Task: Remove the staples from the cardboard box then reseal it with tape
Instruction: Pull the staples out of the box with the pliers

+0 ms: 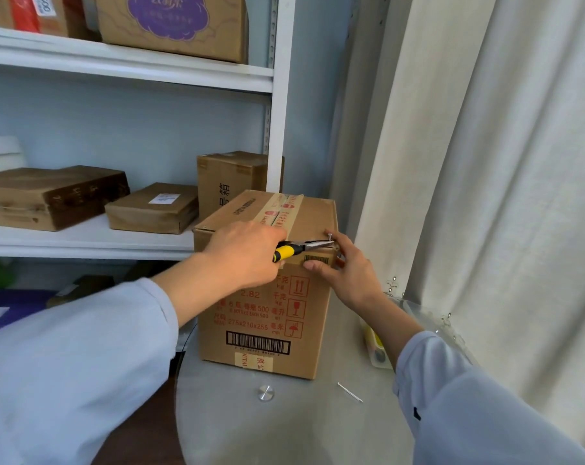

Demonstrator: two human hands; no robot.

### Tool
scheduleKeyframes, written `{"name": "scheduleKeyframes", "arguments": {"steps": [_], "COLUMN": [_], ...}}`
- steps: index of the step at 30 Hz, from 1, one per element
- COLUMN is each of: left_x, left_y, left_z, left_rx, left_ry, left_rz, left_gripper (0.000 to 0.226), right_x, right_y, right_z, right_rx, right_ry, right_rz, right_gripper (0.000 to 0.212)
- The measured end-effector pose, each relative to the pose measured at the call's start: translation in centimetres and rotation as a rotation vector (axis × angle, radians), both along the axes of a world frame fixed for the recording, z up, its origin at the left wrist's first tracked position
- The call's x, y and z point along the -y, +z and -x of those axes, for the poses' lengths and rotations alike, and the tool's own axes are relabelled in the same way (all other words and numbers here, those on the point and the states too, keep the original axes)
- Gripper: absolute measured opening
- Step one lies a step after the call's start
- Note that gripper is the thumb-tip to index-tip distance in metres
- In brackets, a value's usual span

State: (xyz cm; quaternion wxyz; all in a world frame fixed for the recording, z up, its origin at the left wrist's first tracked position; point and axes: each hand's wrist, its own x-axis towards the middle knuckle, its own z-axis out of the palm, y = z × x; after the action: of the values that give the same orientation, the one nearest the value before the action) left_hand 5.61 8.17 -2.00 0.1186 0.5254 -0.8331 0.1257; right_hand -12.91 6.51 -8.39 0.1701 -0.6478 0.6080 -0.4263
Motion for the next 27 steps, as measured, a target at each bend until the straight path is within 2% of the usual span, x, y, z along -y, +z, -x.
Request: {"name": "scheduleKeyframes", "arguments": {"steps": [3,6,10,17,27], "left_x": [-1.0,-1.4,-1.0,-0.5,-2.0], "left_y": [-1.5,-2.3,-0.5,1.0,-1.7], "left_z": [0.6,1.0,0.6,0.5,1.1], "left_rx": [-0.051,-0.023,0.061,0.182,0.046], "left_ry": [0.049,0.067,0.065,0.032,0.064], "left_rz": [0.053,0.104,0.08,0.021,0.042], "left_gripper": [0.029,0.033,0.039,0.032,0.035], "right_x": [0.0,-0.1,-0.2,-0.2,-0.5], "right_y": [0.0,0.0,0.1,0.1,0.2], "right_z": [0.0,-0.1,-0.1,-0.1,-0.3], "right_rx": [0.006,0.019,0.012,0.004,0.005], "right_ry": [0.001,-0.002,0.0,0.0,-0.002], "right_rz": [0.01,0.01,0.003,-0.002,0.021], "right_gripper": [0.075,0.074,0.075,0.077,0.073]}}
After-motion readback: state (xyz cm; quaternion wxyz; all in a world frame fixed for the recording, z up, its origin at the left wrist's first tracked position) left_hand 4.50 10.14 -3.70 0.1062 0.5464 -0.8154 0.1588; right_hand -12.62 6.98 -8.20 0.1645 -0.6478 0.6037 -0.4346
